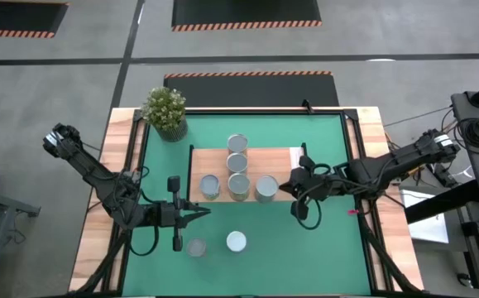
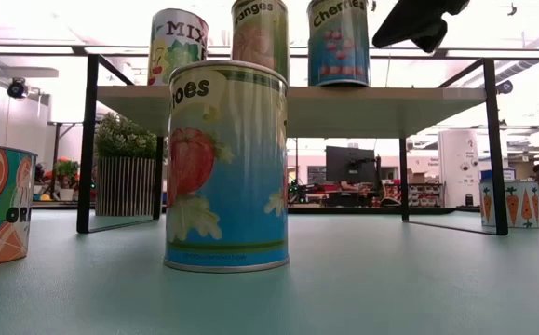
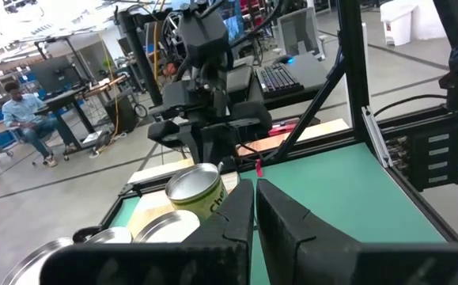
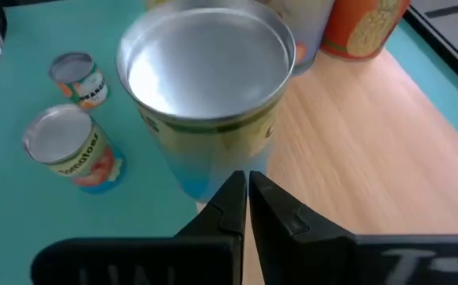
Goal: Pick and place cans onto a shelf
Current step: Put the canned of cherries on the shelf
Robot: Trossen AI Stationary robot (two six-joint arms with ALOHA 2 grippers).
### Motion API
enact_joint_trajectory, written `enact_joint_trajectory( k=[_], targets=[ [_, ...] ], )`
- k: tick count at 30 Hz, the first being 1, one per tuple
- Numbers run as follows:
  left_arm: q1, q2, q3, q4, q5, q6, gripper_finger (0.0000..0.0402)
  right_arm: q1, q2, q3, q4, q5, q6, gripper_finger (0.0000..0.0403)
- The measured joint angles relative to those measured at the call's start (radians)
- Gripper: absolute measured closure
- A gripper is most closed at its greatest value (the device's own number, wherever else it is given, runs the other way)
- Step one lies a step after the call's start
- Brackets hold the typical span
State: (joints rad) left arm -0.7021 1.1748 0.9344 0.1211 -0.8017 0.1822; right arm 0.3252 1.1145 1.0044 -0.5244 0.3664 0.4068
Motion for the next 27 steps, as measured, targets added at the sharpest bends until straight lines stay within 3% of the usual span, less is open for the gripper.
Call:
enact_joint_trajectory(
  k=[7,10,27],
  targets=[
    [0.000,0.000,0.000,-0.002,0.000,0.000,0.0402,0.009,-0.002,0.087,-0.098,0.002,-0.014,0.0394],
    [0.000,0.000,0.000,-0.002,0.000,0.000,0.0402,0.025,-0.006,0.144,-0.142,0.052,-0.020,0.0394],
    [0.000,0.000,0.000,-0.001,0.000,0.000,0.0402,0.020,0.110,0.206,-0.046,0.068,-0.164,0.0394]
  ],
)
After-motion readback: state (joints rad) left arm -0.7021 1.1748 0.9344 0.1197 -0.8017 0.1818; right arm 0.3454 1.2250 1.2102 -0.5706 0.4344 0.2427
